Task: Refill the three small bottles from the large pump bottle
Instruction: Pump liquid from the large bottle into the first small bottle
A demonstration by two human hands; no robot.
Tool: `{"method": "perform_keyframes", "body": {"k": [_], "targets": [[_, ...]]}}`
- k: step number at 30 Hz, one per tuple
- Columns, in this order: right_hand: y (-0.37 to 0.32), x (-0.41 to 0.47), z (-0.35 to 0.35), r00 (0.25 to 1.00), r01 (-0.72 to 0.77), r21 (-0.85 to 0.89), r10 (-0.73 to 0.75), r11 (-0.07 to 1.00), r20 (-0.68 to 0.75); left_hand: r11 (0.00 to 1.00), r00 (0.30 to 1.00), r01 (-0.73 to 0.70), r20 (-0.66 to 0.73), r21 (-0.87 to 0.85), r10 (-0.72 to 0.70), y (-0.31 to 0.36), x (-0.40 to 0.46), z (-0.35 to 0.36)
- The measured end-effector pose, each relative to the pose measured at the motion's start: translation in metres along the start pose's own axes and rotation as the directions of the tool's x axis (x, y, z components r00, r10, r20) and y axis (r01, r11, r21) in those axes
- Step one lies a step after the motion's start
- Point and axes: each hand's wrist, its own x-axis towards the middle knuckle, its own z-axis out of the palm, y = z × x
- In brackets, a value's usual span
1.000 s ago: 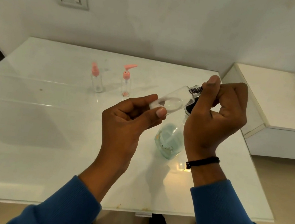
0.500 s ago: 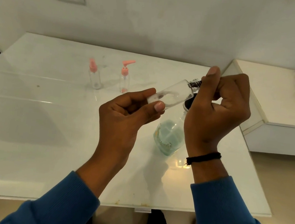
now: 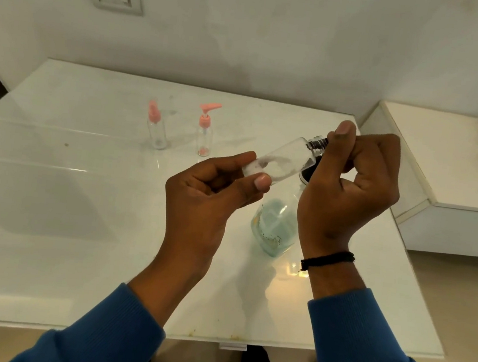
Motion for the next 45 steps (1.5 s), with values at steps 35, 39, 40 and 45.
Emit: {"method": "perform_keyframes", "body": {"k": [35, 39, 40, 45], "targets": [[-0.001, 0.0065, 0.0022, 1.0, -0.009, -0.021, 0.008, 1.0, -0.03, 1.0, 1.0, -0.001, 0.015, -0.007, 0.001, 0.0016, -0.0007, 0.0009], [-0.0025, -0.0006, 0.0003, 0.999, -0.03, 0.011, 0.03, 0.999, -0.016, 1.0, 1.0, 0.004, 0.01, -0.025, -0.003, 0.0014, 0.0001, -0.0001], [-0.0021, -0.0016, -0.0003, 0.999, -0.033, 0.011, 0.033, 0.999, -0.01, 0.999, 1.0, 0.008, 0.008, -0.032, -0.008, 0.0012, 0.0, -0.0003], [-0.0034, 0.0044, 0.0013, 1.0, -0.015, -0.026, 0.014, 1.0, -0.025, 1.0, 1.0, 0.006, 0.017, -0.03, -0.005, 0.0025, 0.0002, -0.0004]]}}
